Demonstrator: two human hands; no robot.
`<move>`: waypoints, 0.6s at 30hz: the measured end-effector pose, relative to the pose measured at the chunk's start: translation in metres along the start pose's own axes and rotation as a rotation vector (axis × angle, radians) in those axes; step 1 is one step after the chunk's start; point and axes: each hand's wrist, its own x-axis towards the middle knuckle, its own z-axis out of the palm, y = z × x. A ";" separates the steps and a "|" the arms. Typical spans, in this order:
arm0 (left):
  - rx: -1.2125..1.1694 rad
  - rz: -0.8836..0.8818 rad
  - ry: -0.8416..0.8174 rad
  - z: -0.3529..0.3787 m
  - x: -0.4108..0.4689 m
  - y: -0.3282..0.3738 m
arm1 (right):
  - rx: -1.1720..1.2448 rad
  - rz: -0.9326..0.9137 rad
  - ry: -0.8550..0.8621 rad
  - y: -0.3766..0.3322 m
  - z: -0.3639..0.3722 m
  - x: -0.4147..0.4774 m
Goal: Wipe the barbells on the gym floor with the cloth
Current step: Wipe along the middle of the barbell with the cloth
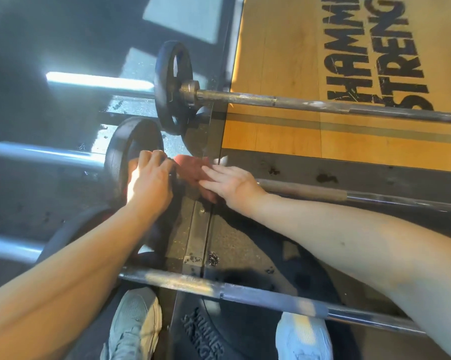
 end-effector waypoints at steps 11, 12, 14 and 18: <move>0.196 -0.067 -0.103 -0.033 -0.012 0.037 | -0.082 0.236 -0.140 0.041 -0.101 -0.123; 0.171 -0.043 -0.129 -0.039 -0.012 0.047 | -0.009 0.318 -0.136 0.037 -0.113 -0.120; 0.039 0.009 -0.199 -0.048 -0.012 0.072 | 0.177 0.503 -0.159 0.026 -0.141 -0.114; -0.546 0.067 -0.313 -0.076 -0.016 0.123 | 0.488 0.695 -0.148 0.001 -0.204 -0.088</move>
